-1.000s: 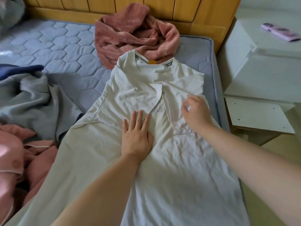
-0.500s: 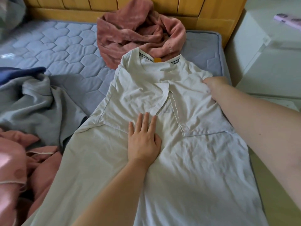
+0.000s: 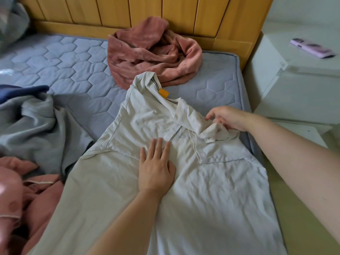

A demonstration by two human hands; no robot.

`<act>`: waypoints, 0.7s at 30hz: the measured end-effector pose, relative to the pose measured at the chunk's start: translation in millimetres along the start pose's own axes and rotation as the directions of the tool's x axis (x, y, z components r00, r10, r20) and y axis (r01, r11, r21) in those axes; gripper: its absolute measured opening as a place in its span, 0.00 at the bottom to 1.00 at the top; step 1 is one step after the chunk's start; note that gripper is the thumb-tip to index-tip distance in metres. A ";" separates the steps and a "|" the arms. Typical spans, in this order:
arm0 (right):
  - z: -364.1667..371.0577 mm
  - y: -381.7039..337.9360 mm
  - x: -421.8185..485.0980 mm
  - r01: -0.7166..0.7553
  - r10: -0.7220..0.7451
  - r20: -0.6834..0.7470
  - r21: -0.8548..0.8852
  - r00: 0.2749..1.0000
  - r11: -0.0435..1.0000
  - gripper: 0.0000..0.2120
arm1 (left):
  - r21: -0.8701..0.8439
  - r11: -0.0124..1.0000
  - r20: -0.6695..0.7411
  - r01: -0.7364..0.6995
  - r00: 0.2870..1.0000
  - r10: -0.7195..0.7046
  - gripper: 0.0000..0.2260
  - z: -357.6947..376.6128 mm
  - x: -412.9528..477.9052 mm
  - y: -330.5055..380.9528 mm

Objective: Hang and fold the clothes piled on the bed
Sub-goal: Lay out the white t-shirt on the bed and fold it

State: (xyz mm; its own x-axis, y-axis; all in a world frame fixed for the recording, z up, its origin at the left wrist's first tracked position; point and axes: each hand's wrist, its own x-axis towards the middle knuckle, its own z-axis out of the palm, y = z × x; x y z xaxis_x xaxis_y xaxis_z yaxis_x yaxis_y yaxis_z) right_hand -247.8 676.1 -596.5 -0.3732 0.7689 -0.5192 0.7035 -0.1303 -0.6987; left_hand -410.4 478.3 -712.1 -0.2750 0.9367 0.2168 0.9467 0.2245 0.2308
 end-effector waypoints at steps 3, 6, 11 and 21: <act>15.1 -28.5 -3.5 -0.039 0.029 -0.035 -0.350 0.999 0.936 0.30 | 0.000 1.000 -0.010 0.002 1.000 -0.002 0.26 1.0 0.0 -0.1; 44.8 -40.6 6.1 -0.021 -0.149 -0.197 -0.667 0.969 0.745 0.38 | 0.004 1.000 -0.024 -0.005 1.000 0.005 0.26 1.3 0.3 -0.6; 71.8 -42.5 19.4 0.067 -0.334 -0.328 -0.616 0.884 0.785 0.12 | -0.005 1.000 -0.042 0.007 0.999 -0.007 0.26 5.4 0.3 -2.9; 67.8 -47.6 -46.9 0.413 -0.377 -0.427 -0.008 0.822 0.911 0.06 | -0.420 0.892 0.057 0.167 0.986 -0.158 0.30 -9.5 4.2 -6.5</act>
State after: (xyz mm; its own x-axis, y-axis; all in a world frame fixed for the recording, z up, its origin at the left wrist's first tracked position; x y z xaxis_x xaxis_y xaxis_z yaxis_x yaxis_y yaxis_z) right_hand -304.9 603.8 -572.2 -0.3137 0.9484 0.0469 0.4912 0.2043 -0.8468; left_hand -419.4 478.3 -703.7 -0.4111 0.9032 0.1235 0.7280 0.2437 0.6408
